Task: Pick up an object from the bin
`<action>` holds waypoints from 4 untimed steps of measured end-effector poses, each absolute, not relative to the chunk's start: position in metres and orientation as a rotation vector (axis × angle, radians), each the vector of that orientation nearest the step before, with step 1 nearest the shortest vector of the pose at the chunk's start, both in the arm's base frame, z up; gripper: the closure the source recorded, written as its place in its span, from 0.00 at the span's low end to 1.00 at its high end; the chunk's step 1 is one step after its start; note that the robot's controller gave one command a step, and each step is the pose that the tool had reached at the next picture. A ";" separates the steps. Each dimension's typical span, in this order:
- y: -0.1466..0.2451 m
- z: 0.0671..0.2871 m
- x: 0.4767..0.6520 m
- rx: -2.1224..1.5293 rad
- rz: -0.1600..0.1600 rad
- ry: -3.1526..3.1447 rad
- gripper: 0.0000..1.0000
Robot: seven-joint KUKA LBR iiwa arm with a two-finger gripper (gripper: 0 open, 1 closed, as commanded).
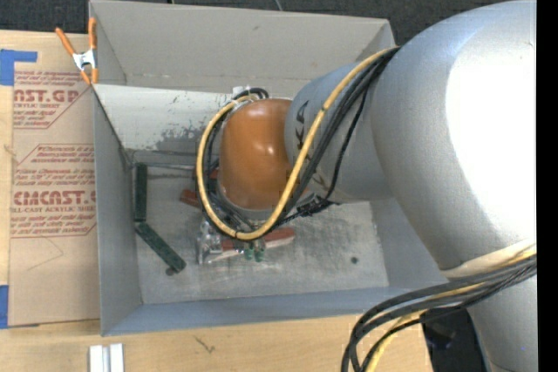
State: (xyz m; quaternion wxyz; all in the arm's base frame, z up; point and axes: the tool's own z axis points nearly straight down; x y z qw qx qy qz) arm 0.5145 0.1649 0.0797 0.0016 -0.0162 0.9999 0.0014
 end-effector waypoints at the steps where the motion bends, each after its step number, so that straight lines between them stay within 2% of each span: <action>1: 0.165 0.079 0.513 -0.052 0.003 3.141 0.00; 2: 0.165 0.079 0.513 -0.051 0.004 3.141 0.00; 3: 0.123 0.078 0.520 -0.189 0.014 3.109 1.00; 4: 0.122 0.078 0.520 -0.188 0.015 3.109 1.00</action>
Offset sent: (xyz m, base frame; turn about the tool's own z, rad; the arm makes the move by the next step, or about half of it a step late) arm 0.0000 0.0000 0.0000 0.0000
